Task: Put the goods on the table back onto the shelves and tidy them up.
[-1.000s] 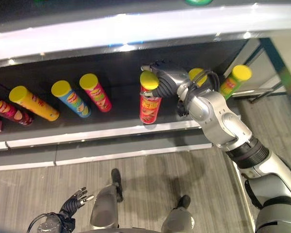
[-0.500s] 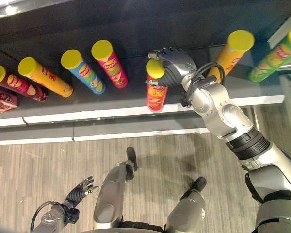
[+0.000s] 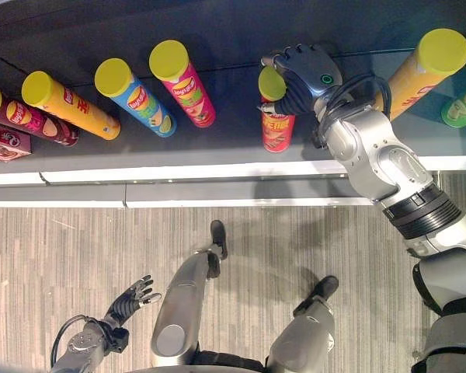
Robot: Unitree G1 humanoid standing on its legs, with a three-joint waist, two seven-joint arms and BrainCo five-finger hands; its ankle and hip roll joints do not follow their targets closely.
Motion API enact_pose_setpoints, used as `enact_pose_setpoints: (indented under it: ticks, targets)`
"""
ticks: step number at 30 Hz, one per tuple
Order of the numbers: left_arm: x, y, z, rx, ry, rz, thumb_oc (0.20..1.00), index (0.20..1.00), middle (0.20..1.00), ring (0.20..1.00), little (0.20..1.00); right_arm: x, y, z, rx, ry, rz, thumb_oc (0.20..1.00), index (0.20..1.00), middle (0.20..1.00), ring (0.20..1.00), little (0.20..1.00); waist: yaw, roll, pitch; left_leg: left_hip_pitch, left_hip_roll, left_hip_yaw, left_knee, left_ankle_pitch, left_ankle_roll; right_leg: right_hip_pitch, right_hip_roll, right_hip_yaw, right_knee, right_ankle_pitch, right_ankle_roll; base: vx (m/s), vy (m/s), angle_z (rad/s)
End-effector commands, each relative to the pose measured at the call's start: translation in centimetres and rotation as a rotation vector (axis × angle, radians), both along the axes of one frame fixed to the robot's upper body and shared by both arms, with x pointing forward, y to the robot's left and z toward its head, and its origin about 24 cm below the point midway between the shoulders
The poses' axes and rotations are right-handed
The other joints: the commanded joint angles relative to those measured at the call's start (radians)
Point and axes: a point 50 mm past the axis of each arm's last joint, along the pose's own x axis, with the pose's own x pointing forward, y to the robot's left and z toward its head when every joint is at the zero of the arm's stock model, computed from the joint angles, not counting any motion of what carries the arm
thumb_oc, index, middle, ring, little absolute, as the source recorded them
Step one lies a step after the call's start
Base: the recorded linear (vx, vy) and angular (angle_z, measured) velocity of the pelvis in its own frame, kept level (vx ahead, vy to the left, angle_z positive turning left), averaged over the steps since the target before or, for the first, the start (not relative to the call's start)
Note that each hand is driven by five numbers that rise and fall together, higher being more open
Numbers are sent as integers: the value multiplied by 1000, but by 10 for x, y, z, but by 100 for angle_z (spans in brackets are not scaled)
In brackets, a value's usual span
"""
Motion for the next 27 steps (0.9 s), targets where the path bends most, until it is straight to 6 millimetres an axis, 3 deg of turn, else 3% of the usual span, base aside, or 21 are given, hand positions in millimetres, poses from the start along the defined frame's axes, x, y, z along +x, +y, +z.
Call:
enact_pose_setpoints:
  ticks: [1, 27]
  targets:
    - [4, 9, 8, 23, -29, -22, 1000, 1000, 1000, 1000, 1000, -10, 5, 42, 12, -190, 38, 200, 200, 200, 200, 200, 25, 0, -38, 50, 165, -25, -86, 93, -182, -121, -39, 80, 36, 152, 5, 12, -1, 6]
    - [5, 4, 8, -4, -33, -38, 1000, 1000, 1000, 1000, 1000, -6, -22, 61, 59, -330, -83, 200, 200, 200, 200, 200, 14, 17, -15, 25, 161, -33, -79, 97, -186, -171, -52, 101, 86, 130, 0, 6, -1, 2]
